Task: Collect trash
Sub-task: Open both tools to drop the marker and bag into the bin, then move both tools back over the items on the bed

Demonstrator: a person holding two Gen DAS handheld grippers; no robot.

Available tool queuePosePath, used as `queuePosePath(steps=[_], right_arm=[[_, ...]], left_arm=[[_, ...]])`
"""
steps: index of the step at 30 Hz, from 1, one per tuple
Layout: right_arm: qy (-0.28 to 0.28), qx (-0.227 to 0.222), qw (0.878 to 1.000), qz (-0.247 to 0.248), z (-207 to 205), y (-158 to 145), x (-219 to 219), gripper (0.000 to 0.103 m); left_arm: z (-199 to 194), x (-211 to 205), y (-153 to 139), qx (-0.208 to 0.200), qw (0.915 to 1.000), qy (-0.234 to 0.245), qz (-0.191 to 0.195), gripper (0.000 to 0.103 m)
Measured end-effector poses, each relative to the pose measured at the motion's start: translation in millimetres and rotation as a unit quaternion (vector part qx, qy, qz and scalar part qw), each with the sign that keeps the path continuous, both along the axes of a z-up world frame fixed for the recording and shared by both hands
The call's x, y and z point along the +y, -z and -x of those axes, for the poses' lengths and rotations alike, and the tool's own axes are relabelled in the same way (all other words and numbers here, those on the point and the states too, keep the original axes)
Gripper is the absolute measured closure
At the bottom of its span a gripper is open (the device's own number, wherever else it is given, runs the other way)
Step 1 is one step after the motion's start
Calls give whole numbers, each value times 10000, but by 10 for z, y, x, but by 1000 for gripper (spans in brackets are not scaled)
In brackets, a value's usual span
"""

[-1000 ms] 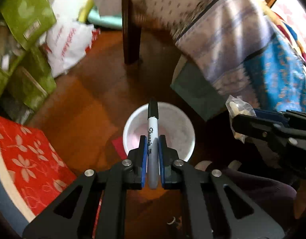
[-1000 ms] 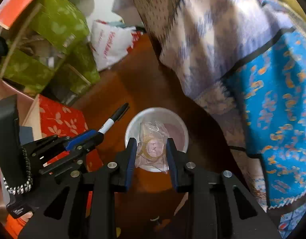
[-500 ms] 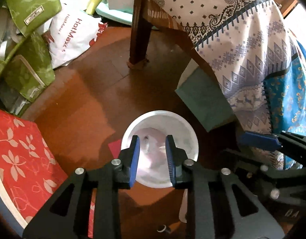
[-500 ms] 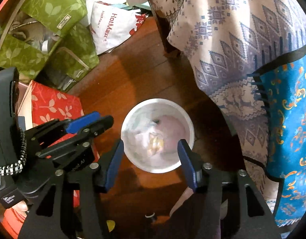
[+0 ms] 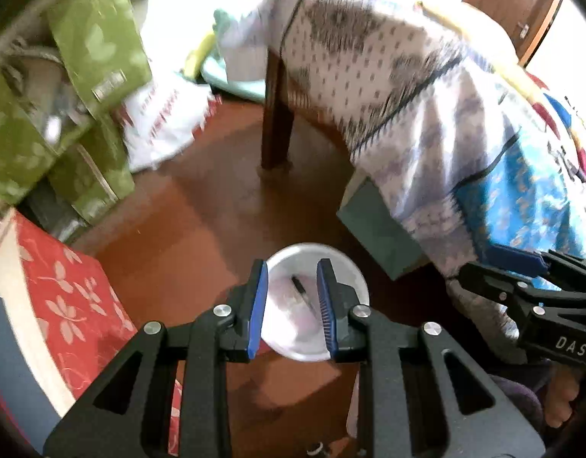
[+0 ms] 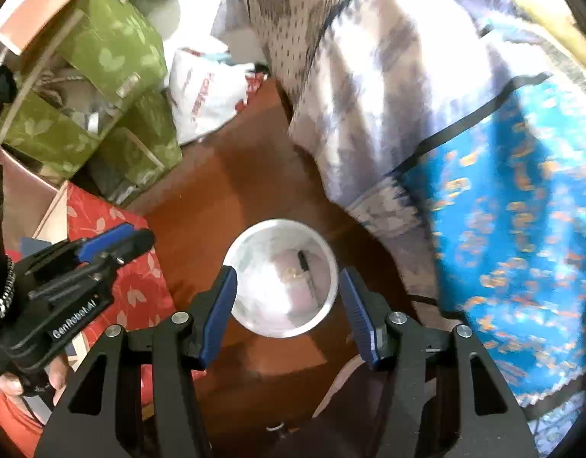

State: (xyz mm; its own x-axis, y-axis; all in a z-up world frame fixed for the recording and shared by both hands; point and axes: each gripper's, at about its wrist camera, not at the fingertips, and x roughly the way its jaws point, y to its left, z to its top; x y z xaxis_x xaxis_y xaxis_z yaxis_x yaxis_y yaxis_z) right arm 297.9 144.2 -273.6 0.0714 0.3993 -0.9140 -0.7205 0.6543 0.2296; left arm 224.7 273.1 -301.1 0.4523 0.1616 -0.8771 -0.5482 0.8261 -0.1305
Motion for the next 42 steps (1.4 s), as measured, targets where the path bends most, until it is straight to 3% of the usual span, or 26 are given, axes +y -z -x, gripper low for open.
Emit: queuePosePath(steps=[6, 11, 16, 22, 28, 42], right_arm=[[160, -618, 9975, -297, 92, -468, -315, 51], [433, -1043, 9918, -604, 146, -837, -684, 51], [770, -1436, 9828, -870, 178, -1151, -1118, 51], [1193, -1771, 9709, -1083, 153, -1454, -1672, 51], [1705, -2066, 9560, -1199, 110, -1647, -2253, 51], [2759, -2418, 9263, -865, -345, -1644, -3481, 50]], left_arm=[[101, -282, -565, -542, 9980, 129, -283, 78], [97, -581, -949, -745, 9954, 491, -349, 74], [90, -1011, -1354, -999, 9891, 808, -715, 50], [8, -1533, -1763, -1369, 9776, 1299, -933, 35], [-164, -1988, -1946, -1595, 9678, 1692, -967, 13], [-1138, -2926, -1796, -1303, 9570, 2499, -685, 13]])
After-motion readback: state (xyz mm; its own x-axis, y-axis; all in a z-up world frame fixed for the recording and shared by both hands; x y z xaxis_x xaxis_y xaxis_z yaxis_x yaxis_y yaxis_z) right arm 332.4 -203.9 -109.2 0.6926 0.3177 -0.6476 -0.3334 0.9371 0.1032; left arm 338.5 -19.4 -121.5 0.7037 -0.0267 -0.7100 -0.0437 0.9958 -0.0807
